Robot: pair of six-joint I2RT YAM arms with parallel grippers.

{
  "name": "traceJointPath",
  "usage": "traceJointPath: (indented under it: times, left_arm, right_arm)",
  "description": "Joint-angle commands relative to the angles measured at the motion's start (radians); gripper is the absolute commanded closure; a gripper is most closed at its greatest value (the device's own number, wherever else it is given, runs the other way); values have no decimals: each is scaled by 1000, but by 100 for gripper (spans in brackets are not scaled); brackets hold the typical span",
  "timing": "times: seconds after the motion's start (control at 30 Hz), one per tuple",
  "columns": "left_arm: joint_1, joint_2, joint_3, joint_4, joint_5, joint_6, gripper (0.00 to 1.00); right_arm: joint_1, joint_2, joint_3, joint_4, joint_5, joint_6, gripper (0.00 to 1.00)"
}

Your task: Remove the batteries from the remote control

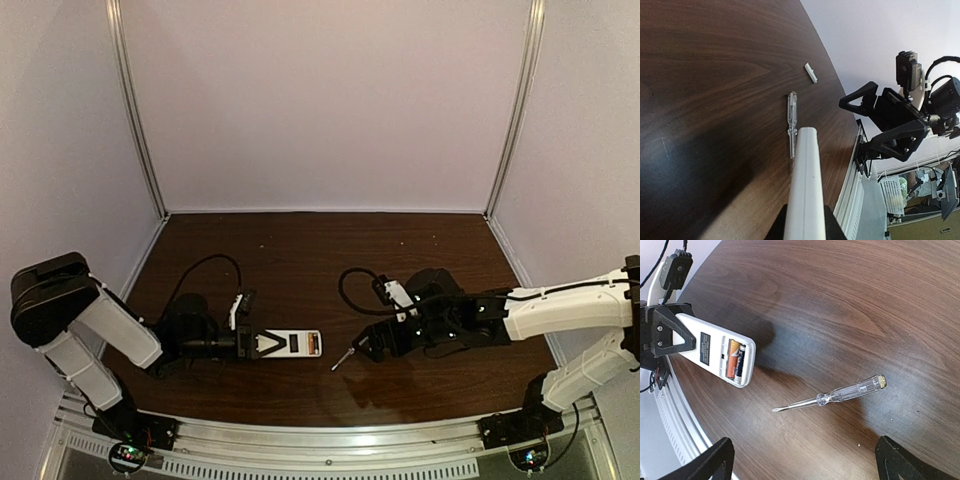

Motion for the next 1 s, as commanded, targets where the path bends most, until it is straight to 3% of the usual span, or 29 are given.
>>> traceJointPath:
  times: [0.0, 0.2, 0.97]
  left_arm:
    - [-19, 72, -4, 182, -5, -35, 100]
    - [-23, 136, 8, 197, -18, -42, 99]
    - [-25, 176, 88, -3, -26, 33, 68]
  right_arm:
    - [32, -33, -27, 23, 66, 36, 0]
    - [62, -72, -50, 19, 97, 50, 0]
    - [113, -104, -69, -2, 164, 73, 0]
